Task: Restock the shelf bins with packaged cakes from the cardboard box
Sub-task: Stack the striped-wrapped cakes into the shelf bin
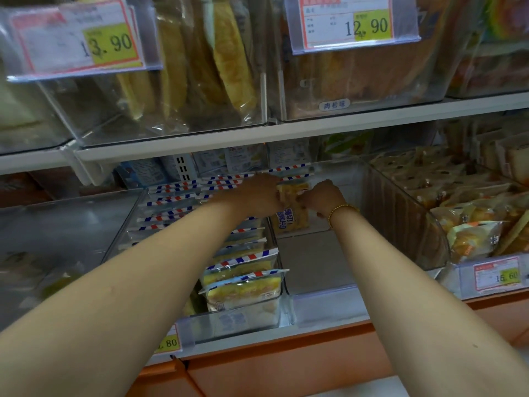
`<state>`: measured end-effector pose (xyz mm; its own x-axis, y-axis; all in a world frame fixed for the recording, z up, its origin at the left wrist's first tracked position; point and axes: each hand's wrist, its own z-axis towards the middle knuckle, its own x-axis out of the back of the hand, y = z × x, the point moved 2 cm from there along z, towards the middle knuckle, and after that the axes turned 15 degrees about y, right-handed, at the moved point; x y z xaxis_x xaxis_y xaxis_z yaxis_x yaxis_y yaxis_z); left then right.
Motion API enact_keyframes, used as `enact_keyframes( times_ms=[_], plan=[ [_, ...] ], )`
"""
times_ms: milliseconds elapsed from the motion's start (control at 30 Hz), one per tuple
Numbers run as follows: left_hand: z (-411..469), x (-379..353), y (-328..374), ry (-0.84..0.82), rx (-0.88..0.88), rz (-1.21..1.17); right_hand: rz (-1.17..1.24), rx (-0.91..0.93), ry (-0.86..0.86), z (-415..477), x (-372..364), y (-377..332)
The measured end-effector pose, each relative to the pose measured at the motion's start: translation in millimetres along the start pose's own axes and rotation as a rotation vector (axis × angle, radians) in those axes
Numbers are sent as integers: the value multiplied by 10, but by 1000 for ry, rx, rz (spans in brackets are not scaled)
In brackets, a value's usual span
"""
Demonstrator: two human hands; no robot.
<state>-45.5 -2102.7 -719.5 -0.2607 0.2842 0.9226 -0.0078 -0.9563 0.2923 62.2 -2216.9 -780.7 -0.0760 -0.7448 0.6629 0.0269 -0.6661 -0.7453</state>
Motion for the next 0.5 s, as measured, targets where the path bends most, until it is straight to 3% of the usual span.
enact_keyframes(
  times_ms=[100,267,367,500],
  plan=[
    [-339,256,165,53,-4,-88,-148,56,-4,-322,310,-114],
    [-1269,800,225,318,43,-38,-524,421,59,-1253,889,-506],
    [-2024,1034,70,421,83,50,-499,630,115,-2058,1122,-821],
    [-3103,1302,-251,506,271,-49,-351,845,52,-2986,1113,-1241]
  ],
)
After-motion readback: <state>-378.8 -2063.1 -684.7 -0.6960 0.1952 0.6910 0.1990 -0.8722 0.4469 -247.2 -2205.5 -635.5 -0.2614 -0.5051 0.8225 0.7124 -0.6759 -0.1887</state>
